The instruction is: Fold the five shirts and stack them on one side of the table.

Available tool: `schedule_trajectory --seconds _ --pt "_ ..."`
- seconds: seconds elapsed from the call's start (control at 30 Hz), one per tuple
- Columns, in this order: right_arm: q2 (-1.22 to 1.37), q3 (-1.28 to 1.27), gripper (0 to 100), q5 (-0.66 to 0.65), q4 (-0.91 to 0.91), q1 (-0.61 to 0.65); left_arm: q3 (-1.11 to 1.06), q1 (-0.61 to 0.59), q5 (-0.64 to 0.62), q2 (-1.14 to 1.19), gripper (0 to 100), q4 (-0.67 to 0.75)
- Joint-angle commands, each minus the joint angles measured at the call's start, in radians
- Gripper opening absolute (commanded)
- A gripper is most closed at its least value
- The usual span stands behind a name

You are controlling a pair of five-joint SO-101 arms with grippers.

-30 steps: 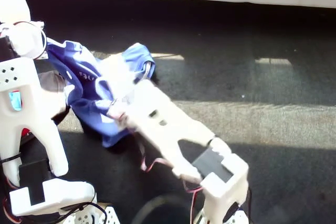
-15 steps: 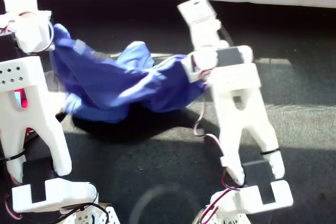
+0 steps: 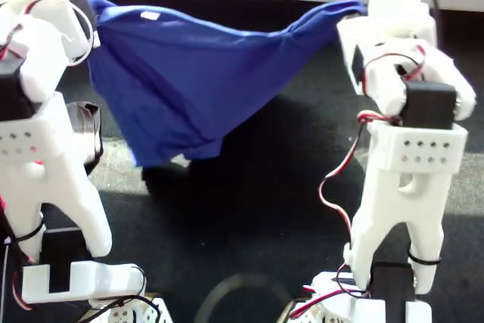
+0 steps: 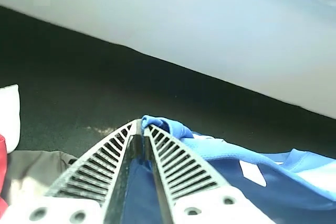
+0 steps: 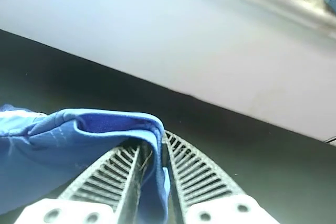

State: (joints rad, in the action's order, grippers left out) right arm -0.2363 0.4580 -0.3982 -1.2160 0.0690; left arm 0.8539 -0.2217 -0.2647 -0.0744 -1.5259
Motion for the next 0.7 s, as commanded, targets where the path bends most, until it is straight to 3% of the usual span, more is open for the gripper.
schedule_trajectory --seconds 0.0,0.13,0.33,0.5,0.67 --pt "-0.059 0.054 0.7 -0.06 -0.045 -0.018 0.016 0.038 -0.061 0.013 1 -0.089" --pt "-0.059 -0.031 0.7 -0.124 -0.188 -0.018 -0.145 0.076 -0.046 0.079 1 -0.176" --pt "-0.061 -0.18 0.7 -0.124 -0.275 -0.018 -0.426 0.077 -0.038 0.153 1 -0.184" --pt "-0.104 -0.38 0.6 -0.118 -0.265 -0.016 -0.608 0.091 0.083 0.176 1 -0.184" --pt "-0.377 -0.748 0.6 -0.064 -0.082 -0.012 -0.776 0.094 0.178 0.168 1 -0.184"
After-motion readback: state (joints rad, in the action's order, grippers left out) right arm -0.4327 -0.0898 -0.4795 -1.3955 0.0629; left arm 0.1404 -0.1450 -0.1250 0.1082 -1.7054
